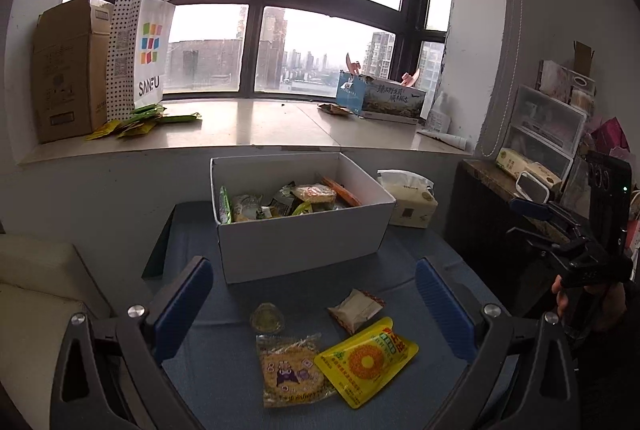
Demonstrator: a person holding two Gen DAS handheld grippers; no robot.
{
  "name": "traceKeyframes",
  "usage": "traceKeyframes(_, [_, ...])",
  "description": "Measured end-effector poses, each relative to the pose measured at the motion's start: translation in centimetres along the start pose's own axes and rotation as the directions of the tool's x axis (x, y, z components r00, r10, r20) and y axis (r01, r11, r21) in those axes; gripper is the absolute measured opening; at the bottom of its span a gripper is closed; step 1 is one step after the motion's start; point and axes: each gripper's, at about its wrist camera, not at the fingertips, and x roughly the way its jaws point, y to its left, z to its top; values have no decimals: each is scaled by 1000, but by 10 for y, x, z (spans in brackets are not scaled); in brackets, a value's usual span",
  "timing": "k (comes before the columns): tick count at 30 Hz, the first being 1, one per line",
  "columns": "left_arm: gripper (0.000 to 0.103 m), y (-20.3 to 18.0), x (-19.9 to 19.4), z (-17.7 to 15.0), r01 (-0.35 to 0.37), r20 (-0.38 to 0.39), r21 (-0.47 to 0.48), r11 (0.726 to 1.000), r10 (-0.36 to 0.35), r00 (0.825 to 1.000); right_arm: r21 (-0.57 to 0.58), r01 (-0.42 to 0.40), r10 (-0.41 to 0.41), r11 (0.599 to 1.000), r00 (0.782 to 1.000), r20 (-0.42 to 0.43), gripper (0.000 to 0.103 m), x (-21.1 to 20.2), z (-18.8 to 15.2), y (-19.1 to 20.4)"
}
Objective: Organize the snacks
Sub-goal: 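Drop both held snacks into the white box and open both tools, then grasp the second jelly cup with the left tool while the right tool grasps the wrapped pastry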
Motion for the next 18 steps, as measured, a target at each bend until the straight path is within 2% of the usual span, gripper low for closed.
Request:
traceKeyframes(3, [103, 3, -3, -20, 0, -49, -12, 1000, 0, 999, -4, -18, 18, 1000, 1000, -7, 103, -20, -24, 4])
traceKeyframes(6, [103, 7, 4, -39, 4, -97, -25, 1000, -7, 995, 69, -65, 66, 995, 998, -14, 103, -29, -44, 0])
traceKeyframes(9, [103, 8, 19, -50, -6, -141, -34, 999, 1, 990, 87, -53, 56, 995, 998, -34, 103, -29, -57, 0])
traceKeyframes(12, [103, 10, 34, -55, 2, -170, -45, 999, -10, 985, 91, -44, 49, 995, 998, -49, 103, -27, -61, 1])
traceKeyframes(15, [103, 9, 55, -59, -24, -202, -24, 999, 18, 979, 94, -43, 47, 995, 998, -48, 103, -26, -57, 2])
traceKeyframes(18, [103, 15, 86, -64, -30, -257, -12, 999, 26, 966, 78, -40, 44, 996, 998, -43, 103, -26, -56, 7])
